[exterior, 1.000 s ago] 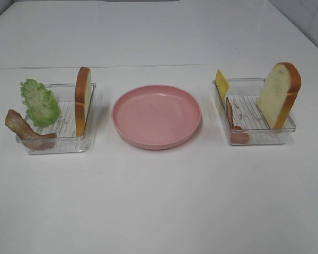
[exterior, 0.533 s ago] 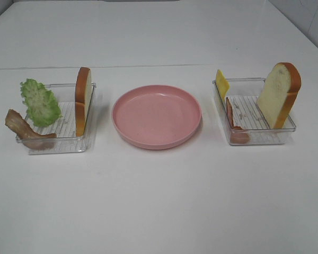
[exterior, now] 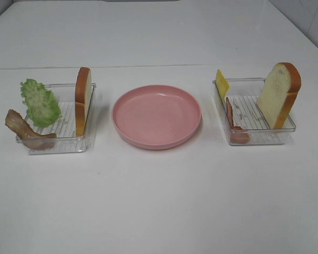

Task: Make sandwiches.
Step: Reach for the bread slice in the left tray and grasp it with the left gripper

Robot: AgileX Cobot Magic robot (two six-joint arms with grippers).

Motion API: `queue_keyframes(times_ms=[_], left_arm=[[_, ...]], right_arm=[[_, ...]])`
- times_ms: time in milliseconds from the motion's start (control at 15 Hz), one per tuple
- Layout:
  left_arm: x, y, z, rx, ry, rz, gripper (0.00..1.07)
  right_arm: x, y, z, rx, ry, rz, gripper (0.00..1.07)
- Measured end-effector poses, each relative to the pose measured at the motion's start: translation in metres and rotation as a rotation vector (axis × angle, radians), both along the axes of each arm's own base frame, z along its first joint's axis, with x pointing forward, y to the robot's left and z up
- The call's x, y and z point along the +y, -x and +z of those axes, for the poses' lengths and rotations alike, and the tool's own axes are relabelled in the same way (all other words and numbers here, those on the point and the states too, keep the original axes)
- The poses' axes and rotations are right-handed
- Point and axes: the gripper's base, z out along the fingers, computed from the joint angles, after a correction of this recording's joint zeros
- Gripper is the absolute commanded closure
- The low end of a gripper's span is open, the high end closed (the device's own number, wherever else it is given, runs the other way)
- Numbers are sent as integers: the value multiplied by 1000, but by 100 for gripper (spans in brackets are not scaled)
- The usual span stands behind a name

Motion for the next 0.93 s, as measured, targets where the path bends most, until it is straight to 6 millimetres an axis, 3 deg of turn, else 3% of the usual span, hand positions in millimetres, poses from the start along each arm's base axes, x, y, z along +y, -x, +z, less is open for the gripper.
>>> queue_keyframes(times_ms=[267,467,667,933], left_arm=[[0,0,0,-1,0,0,21],[0,-10,24,-98,0,1,21],[1,-51,33,-26,6,0,21],[2,-127,23,242,16,2,21]], right_arm=[[0,0,0,0,0,0,34],[0,0,0,0,0,0,34],[0,0,0,0,0,0,34],[0,0,0,0,0,0,34]])
